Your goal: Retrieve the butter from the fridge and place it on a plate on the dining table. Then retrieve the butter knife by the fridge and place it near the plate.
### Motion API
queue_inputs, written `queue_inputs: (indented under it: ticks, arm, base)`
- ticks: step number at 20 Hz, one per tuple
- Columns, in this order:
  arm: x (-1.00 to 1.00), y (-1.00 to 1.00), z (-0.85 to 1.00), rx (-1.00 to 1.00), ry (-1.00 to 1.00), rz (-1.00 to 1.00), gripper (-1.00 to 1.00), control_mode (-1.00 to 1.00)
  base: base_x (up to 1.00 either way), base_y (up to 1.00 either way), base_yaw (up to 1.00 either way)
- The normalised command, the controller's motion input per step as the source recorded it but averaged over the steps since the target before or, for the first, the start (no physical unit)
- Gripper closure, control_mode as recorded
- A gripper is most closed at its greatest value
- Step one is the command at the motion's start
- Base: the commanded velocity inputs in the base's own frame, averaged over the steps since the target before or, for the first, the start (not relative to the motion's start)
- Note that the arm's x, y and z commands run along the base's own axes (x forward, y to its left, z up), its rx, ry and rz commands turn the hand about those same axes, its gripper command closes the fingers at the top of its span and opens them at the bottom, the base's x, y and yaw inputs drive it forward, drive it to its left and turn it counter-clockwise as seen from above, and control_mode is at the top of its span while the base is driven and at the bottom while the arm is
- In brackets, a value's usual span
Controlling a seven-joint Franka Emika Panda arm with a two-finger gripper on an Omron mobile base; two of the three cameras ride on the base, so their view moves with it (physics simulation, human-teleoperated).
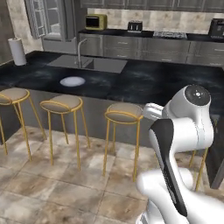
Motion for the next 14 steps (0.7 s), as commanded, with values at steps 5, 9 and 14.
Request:
queue_inputs:
  ticks: [5,9,14]
  arm:
    - [0.00,0.00,0.00,0.00,0.00,0.00,1.00,1.00]
    - [0.00,0.00,0.00,0.00,0.00,0.00,1.00,1.00]
    - [0.00,0.00,0.00,0.00,0.00,0.00,1.00,1.00]
  base:
    - [0.03,1.00,-0.22]
    - [0.18,1.00,-0.23]
    - [0.32,1.00,-0.23]
